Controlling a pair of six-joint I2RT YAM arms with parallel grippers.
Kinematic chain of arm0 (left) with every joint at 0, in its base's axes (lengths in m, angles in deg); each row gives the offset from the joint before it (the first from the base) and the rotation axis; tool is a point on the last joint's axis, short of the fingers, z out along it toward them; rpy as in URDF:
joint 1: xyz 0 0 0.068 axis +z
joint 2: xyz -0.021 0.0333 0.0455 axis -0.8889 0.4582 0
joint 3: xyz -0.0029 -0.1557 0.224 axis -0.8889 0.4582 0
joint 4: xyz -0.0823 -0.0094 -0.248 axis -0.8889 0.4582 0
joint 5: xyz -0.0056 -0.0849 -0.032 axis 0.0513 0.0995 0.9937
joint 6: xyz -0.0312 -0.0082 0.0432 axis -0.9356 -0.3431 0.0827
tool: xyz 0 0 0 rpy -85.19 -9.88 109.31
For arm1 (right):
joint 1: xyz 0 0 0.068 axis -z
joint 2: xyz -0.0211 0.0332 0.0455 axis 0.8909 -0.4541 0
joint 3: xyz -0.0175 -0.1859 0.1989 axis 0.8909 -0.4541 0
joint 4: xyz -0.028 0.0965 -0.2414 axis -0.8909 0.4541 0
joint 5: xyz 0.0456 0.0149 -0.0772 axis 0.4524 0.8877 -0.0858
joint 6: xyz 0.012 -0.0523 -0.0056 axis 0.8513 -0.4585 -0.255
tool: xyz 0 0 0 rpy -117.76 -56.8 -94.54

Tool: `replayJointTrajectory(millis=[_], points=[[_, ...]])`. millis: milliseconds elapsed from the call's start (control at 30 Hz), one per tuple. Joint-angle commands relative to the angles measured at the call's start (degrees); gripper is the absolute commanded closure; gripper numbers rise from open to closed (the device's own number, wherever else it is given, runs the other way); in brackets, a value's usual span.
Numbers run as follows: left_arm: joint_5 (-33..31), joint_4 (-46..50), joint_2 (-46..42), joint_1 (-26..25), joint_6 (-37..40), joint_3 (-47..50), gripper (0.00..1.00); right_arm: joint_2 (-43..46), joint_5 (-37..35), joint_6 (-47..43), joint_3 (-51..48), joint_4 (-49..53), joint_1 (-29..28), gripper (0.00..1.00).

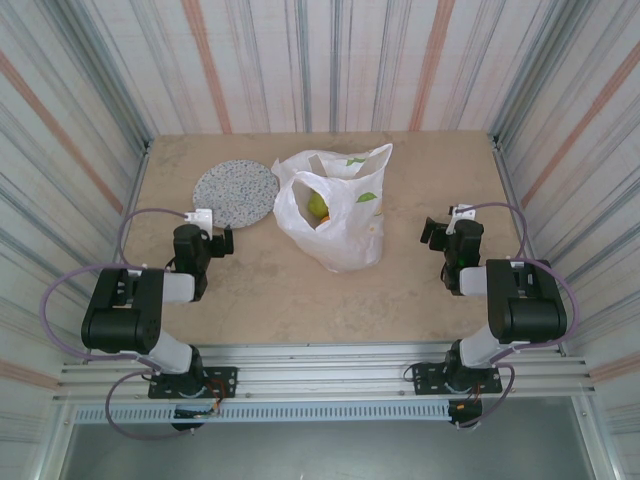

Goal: Place the fruits into the plastic bag

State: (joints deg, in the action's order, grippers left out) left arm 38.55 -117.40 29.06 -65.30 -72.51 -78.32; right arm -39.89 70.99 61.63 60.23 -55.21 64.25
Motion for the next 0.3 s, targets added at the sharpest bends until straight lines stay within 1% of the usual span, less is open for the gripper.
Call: replayJointTrajectory(millis=[0, 267], points=[[0.71, -0.96, -0.68, 0.45, 0.11, -0.85, 0.01, 0.32, 0.75, -1.27, 0.20, -1.01, 0.34, 0.01], [0.89, -0.83, -0.71, 0.45, 0.09, -0.90, 0.01, 0.27, 0.73, -1.30, 0.17, -1.01, 0.35, 0.01]])
